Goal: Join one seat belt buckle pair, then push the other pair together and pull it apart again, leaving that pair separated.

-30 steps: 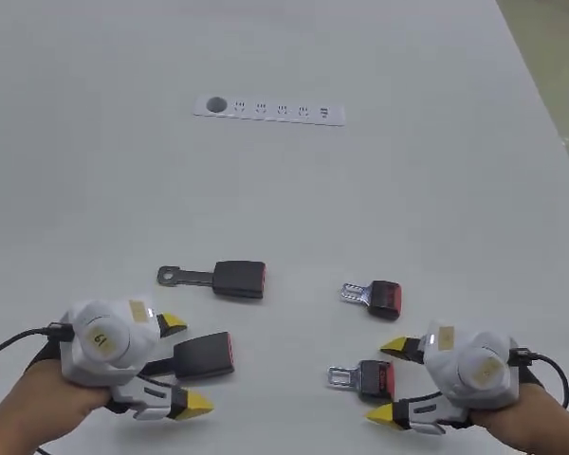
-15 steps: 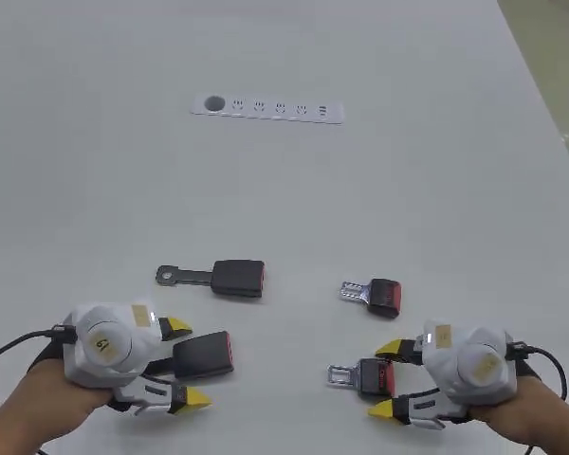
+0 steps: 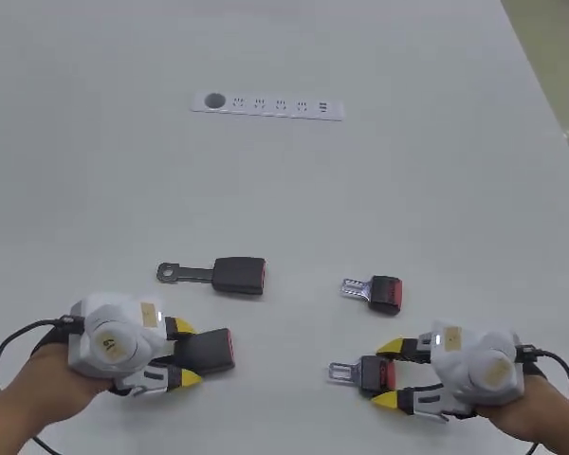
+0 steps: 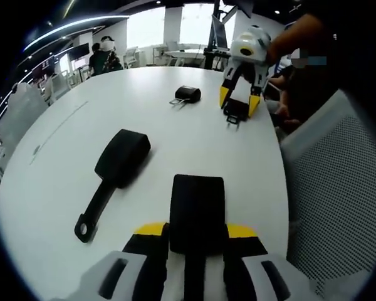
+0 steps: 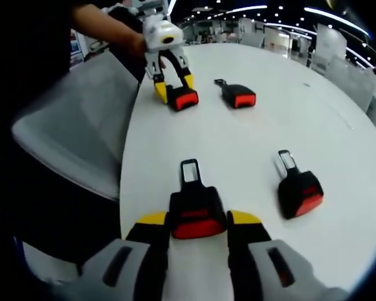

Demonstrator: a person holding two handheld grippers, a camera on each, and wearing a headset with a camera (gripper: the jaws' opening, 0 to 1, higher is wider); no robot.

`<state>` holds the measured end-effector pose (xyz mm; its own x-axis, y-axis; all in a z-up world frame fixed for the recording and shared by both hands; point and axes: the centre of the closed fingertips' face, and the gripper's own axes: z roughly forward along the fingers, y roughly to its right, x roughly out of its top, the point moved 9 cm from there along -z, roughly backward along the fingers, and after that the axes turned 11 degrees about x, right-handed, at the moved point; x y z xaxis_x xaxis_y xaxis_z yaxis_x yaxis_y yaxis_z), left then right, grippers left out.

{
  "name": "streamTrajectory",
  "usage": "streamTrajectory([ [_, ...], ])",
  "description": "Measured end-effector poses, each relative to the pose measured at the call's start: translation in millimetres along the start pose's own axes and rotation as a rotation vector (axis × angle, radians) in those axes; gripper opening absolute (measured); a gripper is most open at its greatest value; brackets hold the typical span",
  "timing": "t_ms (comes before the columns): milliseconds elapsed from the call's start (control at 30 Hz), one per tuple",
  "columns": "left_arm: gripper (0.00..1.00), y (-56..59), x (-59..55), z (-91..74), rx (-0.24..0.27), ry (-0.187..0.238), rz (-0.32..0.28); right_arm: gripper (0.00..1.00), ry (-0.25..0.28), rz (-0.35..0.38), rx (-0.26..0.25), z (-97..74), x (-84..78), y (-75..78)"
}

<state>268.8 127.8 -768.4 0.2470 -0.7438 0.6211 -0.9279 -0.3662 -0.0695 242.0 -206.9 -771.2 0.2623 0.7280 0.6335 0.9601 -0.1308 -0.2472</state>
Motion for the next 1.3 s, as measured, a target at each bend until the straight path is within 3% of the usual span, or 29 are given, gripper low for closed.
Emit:
streamTrajectory([
  [300,0.34,-1.3,1.0,0.6,-0.043,0.001,0.068,0.36,0.047,0.0,-0.016,0.0,-3.0,-1.5],
  [533,0.34,-5.1,4.7,1.9,-0.106,-0.038,0.175,0.35,0.047,-0.009,-0.007,0.3,-3.8,0.1],
  [733,0.34,-6.8,5.1,2.0,-0.127,-0.049,0.189,0.35,0.052,-0.011,-0.009,0.9,-2.9,-0.1],
  [1300,0.34,-7.9,4.7,2.3,-0.133,-0.047,0.184,0.35,0.066,-0.042,0.02,20.6,21.6,5.9],
])
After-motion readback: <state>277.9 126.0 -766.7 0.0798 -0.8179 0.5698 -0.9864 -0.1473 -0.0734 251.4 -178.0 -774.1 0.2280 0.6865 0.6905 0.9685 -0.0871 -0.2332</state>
